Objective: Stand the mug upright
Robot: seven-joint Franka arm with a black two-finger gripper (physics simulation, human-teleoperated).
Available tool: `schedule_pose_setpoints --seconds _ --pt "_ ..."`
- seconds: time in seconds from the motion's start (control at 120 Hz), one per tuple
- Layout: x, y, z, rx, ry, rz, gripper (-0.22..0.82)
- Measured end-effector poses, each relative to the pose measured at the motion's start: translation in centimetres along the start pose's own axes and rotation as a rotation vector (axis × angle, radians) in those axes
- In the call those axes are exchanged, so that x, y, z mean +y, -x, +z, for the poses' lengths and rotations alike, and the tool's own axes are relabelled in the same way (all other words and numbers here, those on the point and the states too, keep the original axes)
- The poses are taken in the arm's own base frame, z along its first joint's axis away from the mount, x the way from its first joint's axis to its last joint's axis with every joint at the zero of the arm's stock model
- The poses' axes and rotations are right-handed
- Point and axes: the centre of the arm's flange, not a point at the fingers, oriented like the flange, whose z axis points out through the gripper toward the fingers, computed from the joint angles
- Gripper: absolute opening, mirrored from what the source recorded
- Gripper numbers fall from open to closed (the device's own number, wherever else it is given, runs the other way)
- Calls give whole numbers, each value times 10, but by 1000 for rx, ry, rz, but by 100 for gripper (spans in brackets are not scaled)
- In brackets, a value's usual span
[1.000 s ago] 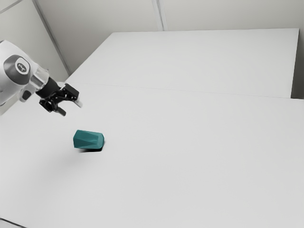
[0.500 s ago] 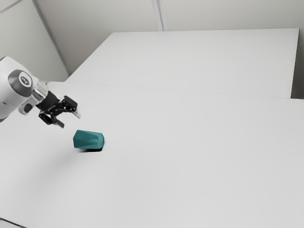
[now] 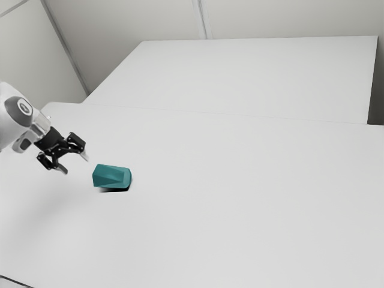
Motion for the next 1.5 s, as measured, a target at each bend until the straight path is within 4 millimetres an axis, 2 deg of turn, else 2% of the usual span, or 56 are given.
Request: schedule_pose_setpoints --seconds 0.058,0.2,0.425,0.55,0.892,1.333,1.5 --pt "-6 2 7 14 2 14 61" --pt "6 6 12 14 -6 -10 60" --pt "-4 18 22 -69 -157 -109 60" --pt "-1 20 33 -77 -188 -148 60" --pt "-16 24 49 -105 -182 -143 33" --pt "-20 21 64 -115 -204 -175 26" --pt "-19 18 71 -130 -269 -242 18"
